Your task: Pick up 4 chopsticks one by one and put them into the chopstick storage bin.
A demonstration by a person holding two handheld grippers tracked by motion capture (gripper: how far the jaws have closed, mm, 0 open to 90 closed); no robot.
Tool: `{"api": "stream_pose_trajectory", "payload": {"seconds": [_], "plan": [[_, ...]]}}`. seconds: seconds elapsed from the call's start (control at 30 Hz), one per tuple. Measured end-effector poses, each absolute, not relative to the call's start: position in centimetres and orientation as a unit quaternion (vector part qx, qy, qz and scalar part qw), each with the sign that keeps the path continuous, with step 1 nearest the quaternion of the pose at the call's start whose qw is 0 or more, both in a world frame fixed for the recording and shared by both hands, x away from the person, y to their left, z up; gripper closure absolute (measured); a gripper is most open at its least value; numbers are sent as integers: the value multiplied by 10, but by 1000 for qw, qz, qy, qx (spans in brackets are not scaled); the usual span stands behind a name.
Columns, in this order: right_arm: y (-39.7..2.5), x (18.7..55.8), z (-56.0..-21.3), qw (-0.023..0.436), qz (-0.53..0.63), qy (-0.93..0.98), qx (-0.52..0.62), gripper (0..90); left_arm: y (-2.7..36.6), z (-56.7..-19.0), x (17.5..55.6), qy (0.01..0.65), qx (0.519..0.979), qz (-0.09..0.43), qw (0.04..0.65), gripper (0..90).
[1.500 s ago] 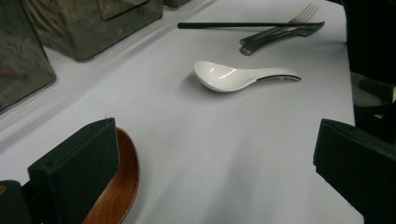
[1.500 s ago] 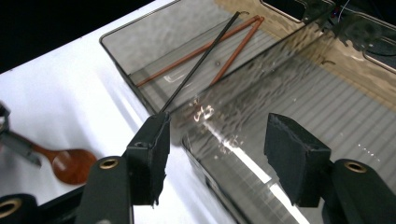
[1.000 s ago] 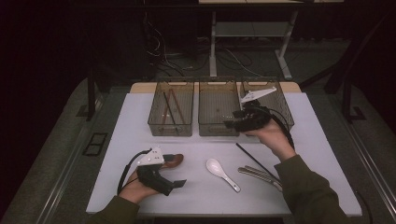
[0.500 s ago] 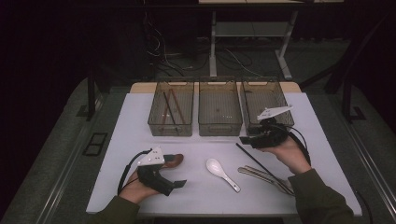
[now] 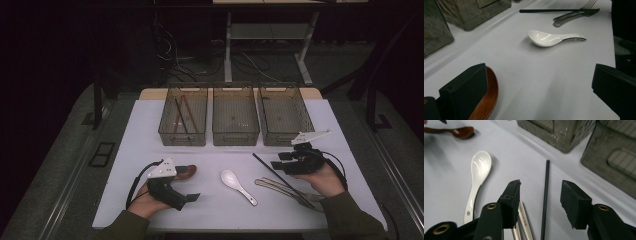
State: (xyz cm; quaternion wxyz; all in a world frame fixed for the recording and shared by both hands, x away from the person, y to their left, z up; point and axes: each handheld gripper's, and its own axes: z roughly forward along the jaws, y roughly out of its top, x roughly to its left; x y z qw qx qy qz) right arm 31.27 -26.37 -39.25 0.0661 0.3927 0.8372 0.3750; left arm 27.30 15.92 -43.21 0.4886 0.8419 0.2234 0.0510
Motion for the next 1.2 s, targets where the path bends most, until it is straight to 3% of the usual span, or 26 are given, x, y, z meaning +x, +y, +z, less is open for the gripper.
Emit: {"api": "stream_pose_trajectory", "payload": {"seconds": [0.8,1.2], "plan": [[-274,289,-431,69,318,852,411,752,158,-432,272,227,842,50,487,0],[-273,292,-438,66,301,859,409,803,157,-432,273,224,842,49,488,0]]}}
